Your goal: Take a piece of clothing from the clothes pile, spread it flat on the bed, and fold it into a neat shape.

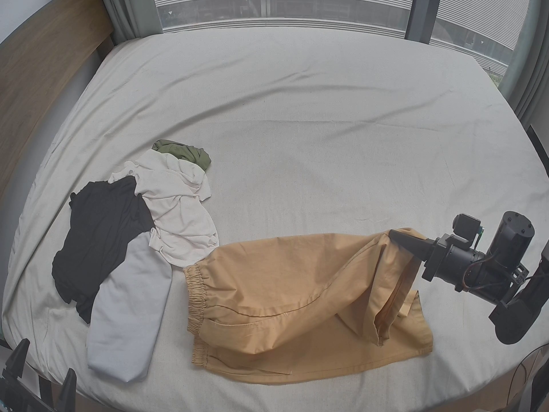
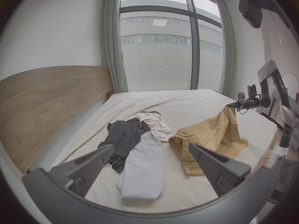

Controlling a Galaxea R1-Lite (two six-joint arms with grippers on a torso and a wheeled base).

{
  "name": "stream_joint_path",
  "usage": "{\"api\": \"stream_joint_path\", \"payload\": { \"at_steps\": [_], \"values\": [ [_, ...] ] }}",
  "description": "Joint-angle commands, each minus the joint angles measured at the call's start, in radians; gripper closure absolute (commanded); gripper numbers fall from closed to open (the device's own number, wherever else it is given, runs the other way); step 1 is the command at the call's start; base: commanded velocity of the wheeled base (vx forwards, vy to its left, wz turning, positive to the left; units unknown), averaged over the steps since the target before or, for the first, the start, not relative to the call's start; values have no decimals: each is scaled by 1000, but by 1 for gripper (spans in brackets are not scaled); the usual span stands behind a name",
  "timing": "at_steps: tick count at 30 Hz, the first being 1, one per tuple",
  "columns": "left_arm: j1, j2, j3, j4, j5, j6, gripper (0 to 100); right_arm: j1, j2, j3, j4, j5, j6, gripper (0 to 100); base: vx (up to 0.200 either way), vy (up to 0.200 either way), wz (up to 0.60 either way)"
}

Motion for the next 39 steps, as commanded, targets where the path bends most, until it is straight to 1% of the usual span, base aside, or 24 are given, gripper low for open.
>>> {"api": "stream_joint_path", "payload": {
  "at_steps": [1, 15, 16, 17, 18, 19, 20, 21, 22, 23, 24, 25, 26, 27, 28, 29, 30, 31, 32, 33, 36, 39],
  "values": [
    [0, -16, 18, -1, 0, 0, 0, 1, 6, -1, 0, 0, 0, 100, 0, 0, 0],
    [3, -16, 18, -8, 3, 0, 0, 1, 55, 2, -2, 0, -2, 100, 0, 0, 0],
    [10, -7, -1, -53, 5, -17, 0, -1, 63, 2, -2, -2, -3, 100, 0, 0, 0],
    [14, 24, -71, -165, 6, -34, 0, -1, 64, 2, -2, 0, -3, 100, 0, 0, 0],
    [19, 62, -139, -235, 9, -46, 0, -1, 64, 2, -2, 0, -3, 100, 0, 0, 0],
    [34, 283, -449, -407, 35, -46, 0, -1, 66, -8, -2, 1, -2, 100, 0, 0, 0],
    [31, 373, -585, -384, 60, -34, 0, 4, 66, -11, -2, 0, -2, 100, 0, 0, 0],
    [14, 407, -668, -327, 66, -31, 0, 9, 66, -13, -2, -2, -3, 100, 0, 0, 0],
    [-17, 427, -720, -248, 60, -35, 0, 13, 66, -11, -2, -5, -6, 100, 0, 0, 0],
    [-63, 450, -716, -139, 37, -55, 0, 15, 66, -14, -2, -5, -8, 100, 0, 0, 0],
    [-72, 455, -709, -114, 29, -62, 0, 13, 66, -16, -2, -5, -6, 100, 0, 0, 0],
    [-102, 476, -653, -41, -20, -86, 0, 10, 63, -14, -2, -2, -5, 100, 0, 0, 0],
    [-112, 492, -616, -44, -40, -94, 0, 9, 60, -11, -2, -2, -5, 100, 0, 0, 0],
    [-138, 524, -574, -57, -58, -100, 0, 6, 57, -7, -2, -2, -5, 100, 0, 0, 0],
    [-148, 535, -564, -65, -61, -101, 0, 6, 55, -7, -2, -2, -5, 100, 0, 0, 0],
    [-217, 584, -518, -128, -60, -144, 0, 3, 49, -4, -2, 0, -5, 100, 0, 0, 0],
    [-234, 602, -507, -157, -69, -195, 0, -1, 43, -1, -2, 0, -5, 100, 0, 0, 0],
    [-237, 605, -507, -162, -69, -204, 0, -1, 43, -1, -2, 0, -5, 100, 0, 0, 0],
    [-253, 656, -513, -199, -74, -310, 0, 1, 37, -2, -2, 0, -5, 100, 0, 0, 0],
    [-253, 708, -524, -212, -78, -342, 0, 1, 37, -4, -2, 0, -5, 100, 0, 0, 0],
    [-244, 812, -556, -249, -92, -347, 0, -1, 37, -5, -2, 0, -3, 100, 0, 0, 0],
    [-245, 900, -553, -309, -115, -342, 0, -5, 35, -4, -2, 0, -3, 100, 0, 0, 0]
  ]
}}
